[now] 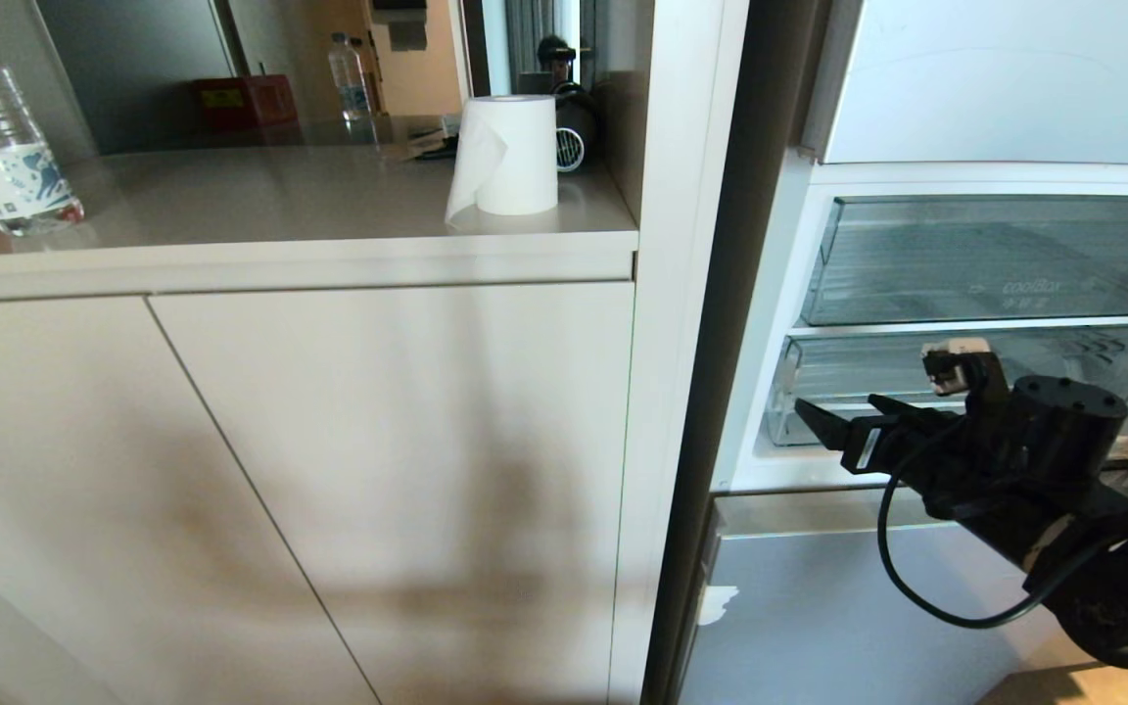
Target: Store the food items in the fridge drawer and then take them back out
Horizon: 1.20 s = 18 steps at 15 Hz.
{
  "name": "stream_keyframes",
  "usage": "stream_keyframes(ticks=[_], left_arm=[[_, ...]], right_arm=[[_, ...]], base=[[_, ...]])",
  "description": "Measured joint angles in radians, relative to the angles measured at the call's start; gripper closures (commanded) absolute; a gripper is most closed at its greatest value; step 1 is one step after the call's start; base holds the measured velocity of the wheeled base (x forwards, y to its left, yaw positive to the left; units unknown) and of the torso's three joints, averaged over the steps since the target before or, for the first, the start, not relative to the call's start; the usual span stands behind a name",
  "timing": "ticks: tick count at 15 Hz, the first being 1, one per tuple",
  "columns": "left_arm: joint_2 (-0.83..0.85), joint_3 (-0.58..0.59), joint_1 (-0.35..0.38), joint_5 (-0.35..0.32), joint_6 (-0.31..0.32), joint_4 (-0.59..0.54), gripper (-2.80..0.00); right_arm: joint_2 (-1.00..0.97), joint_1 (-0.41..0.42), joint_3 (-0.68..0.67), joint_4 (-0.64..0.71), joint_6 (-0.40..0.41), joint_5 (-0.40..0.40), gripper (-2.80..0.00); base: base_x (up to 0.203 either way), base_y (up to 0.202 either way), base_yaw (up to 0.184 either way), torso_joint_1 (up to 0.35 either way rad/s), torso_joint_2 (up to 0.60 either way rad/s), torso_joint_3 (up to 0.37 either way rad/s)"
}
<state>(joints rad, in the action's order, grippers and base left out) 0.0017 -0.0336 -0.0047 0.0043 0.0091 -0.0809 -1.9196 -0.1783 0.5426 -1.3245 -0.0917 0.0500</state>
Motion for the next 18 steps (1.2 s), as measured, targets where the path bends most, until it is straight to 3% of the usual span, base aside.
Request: stream_keyframes(ticks=[6, 15, 16, 18], left_arm=[[0.0, 0.0, 0.0, 0.0, 0.0, 0.0, 0.0], [0.0, 0.0, 0.0, 0.0, 0.0, 0.0, 0.0], [0.0, 0.0, 0.0, 0.0, 0.0, 0.0, 0.0], [0.0, 0.0, 0.0, 0.0, 0.0, 0.0, 0.0]], right_arm=[[-0.062, -0.015, 0.101, 0.002, 0.023, -0.089, -2.8], [-0.09, -0.053, 0.152, 0.006, 0.029, -0.118, -2.8], [-0.093, -0.056, 0.157, 0.006, 0.029, -0.119, 0.0], [-0.097, -0.062, 0.165, 0.007, 0.029, -0.12, 0.0]], base=[[0.0, 0.0, 0.0, 0.0, 0.0, 0.0], [0.0, 0.0, 0.0, 0.0, 0.0, 0.0], [0.0, 0.0, 0.0, 0.0, 0.0, 0.0], [0.0, 0.0, 0.0, 0.0, 0.0, 0.0]])
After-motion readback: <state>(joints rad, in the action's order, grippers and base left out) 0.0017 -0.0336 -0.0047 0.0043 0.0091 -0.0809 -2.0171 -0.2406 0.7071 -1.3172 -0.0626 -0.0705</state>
